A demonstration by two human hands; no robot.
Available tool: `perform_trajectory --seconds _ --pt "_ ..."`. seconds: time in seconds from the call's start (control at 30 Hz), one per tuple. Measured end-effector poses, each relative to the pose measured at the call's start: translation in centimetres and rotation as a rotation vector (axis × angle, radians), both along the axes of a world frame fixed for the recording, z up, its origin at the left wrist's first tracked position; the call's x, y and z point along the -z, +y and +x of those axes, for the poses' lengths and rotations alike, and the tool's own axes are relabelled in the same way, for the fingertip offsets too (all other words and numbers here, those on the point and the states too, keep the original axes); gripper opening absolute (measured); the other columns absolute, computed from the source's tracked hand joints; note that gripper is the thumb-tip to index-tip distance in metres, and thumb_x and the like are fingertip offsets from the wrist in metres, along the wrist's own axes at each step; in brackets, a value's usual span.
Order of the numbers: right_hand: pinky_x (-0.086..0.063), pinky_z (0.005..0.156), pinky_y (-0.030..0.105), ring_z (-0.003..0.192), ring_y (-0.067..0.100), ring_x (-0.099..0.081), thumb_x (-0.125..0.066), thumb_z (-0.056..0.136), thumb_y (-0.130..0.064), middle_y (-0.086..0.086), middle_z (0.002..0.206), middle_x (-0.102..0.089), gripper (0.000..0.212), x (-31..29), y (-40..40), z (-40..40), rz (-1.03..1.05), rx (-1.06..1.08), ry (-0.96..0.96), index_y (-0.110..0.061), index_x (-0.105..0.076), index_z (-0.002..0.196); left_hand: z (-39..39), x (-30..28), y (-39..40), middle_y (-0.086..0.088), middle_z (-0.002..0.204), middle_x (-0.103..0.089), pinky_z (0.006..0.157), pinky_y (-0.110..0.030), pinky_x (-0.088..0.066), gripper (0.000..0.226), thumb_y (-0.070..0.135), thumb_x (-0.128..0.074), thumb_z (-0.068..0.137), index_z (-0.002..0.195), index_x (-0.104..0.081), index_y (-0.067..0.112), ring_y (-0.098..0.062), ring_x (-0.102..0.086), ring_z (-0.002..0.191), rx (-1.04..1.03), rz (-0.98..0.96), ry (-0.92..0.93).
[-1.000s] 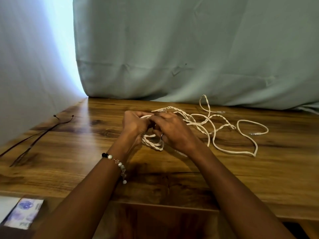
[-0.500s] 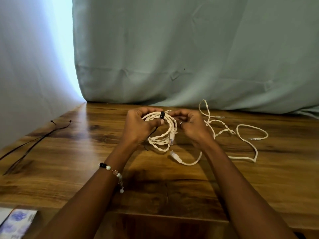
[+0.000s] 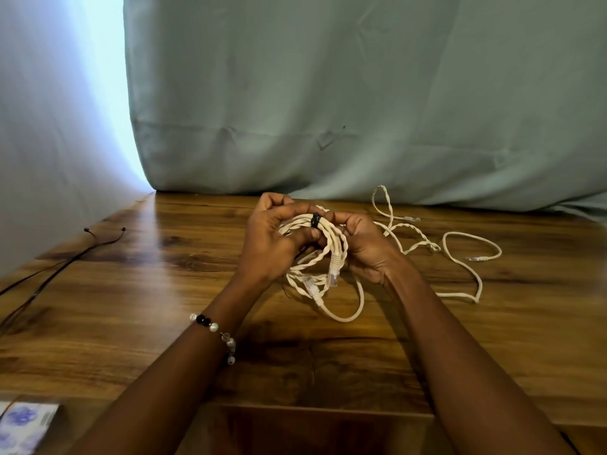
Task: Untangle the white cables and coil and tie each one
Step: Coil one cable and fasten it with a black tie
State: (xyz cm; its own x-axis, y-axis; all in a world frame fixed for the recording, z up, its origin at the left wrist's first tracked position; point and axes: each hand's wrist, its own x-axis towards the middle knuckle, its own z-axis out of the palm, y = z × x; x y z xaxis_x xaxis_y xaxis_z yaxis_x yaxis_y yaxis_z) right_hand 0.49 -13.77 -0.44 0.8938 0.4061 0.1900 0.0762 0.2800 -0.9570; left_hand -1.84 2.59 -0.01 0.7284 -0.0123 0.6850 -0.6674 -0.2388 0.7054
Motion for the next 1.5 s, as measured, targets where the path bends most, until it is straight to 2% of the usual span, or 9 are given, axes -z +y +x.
perform_trajectory --seconds 0.2,0.33,0.5,0.57,0.87,1.03,1.17,1.3,1.5 --pt "-0.06 0.064 0.032 0.066 0.023 -0.07 -0.06 0.073 0.009 0.016 0.08 -0.072 0.037 -0.1 -0.1 -0.5 -0.02 -0.013 -0.01 0.011 -0.06 0.109 -0.6 -0.1 -0.3 -0.016 0.101 -0.062 0.07 -0.025 -0.055 0.035 0.001 -0.082 0.061 0.088 -0.075 0.023 -0.018 -0.063 0.089 0.155 -0.159 0.154" --pt "-0.06 0.074 0.042 0.079 0.034 -0.068 -0.068 0.07 0.002 0.025 0.092 -0.069 0.035 0.1 0.8 -0.7 -0.047 0.025 -0.021 0.011 -0.065 0.103 -0.9 -0.4 0.0 -0.012 0.086 -0.075 0.065 -0.039 -0.061 0.029 0.001 -0.075 0.063 0.09 -0.073 0.009 -0.027 -0.071 0.074 0.315 -0.358 0.397" --pt "-0.059 0.055 0.03 0.057 0.021 -0.068 -0.059 0.073 0.016 0.014 0.069 -0.071 0.024 -0.7 0.3 -0.9 0.052 0.151 -0.019 -0.002 -0.074 0.071 -0.6 -0.6 0.5 -0.009 0.084 -0.075 0.07 -0.037 -0.06 0.027 -0.005 -0.074 0.069 0.092 -0.072 0.008 -0.021 -0.071 0.076 0.301 -0.321 0.419" --pt "-0.057 0.054 0.028 0.057 0.021 -0.068 -0.065 0.066 0.007 0.013 0.069 -0.071 0.012 -1.1 -0.3 -1.0 0.057 0.188 -0.034 -0.001 -0.072 0.071 -0.5 -0.6 0.6 -0.007 0.084 -0.075 0.068 -0.033 -0.059 0.027 -0.006 -0.074 0.07 0.092 -0.072 0.009 -0.019 -0.071 0.076 0.29 -0.236 0.407" --pt "-0.061 0.065 0.045 0.066 0.029 -0.07 -0.076 0.058 0.005 0.018 0.075 -0.071 0.023 -2.0 -0.9 -1.5 0.061 0.337 -0.096 0.002 -0.068 0.079 -0.6 -0.9 0.9 -0.006 0.073 -0.072 0.044 -0.017 -0.038 0.012 0.008 -0.059 0.091 0.1 -0.067 0.009 -0.011 -0.052 0.057 0.424 -0.054 0.452" --pt "-0.055 0.063 0.02 0.068 0.011 -0.069 -0.076 0.065 0.01 0.0 0.07 -0.073 0.021 -2.5 -0.6 -2.0 -0.153 0.44 -0.282 -0.005 -0.07 0.079 -0.3 -0.6 1.0 -0.009 0.081 -0.074 0.048 -0.019 -0.042 0.018 0.009 -0.054 0.096 0.107 -0.068 0.003 -0.01 -0.057 0.058 0.322 0.142 0.475" --pt "-0.057 0.067 0.023 0.069 0.009 -0.069 -0.079 0.065 0.007 -0.003 0.069 -0.072 0.025 -2.6 0.0 -2.0 -0.285 0.485 -0.391 -0.012 -0.07 0.079 0.0 -0.4 0.8 -0.013 0.083 -0.073 0.048 -0.01 -0.04 0.017 0.006 -0.055 0.095 0.1 -0.071 0.002 0.003 -0.057 0.049 0.21 0.159 0.384" --pt "-0.057 0.068 0.023 0.071 0.01 -0.07 -0.079 0.066 0.005 0.004 0.077 -0.072 0.025 -2.5 0.7 -2.2 -0.333 0.482 -0.498 -0.011 -0.07 0.083 1.1 0.6 0.8 0.003 0.077 -0.074 0.059 -0.018 -0.043 0.016 0.014 -0.061 0.092 0.092 -0.074 0.023 0.001 -0.063 0.064 -0.005 0.243 0.246" --pt "-0.057 0.071 0.034 0.078 0.014 -0.067 -0.082 0.069 -0.007 -0.001 0.086 -0.071 0.021 -1.1 1.8 -2.2 -0.588 0.456 -0.73 -0.017 -0.076 0.087 1.6 0.7 1.1 -0.003 0.091 -0.072 0.061 -0.024 -0.046 0.017 0.017 -0.062 0.092 0.105 -0.073 0.016 -0.006 -0.057 0.067 -0.108 0.026 0.33"
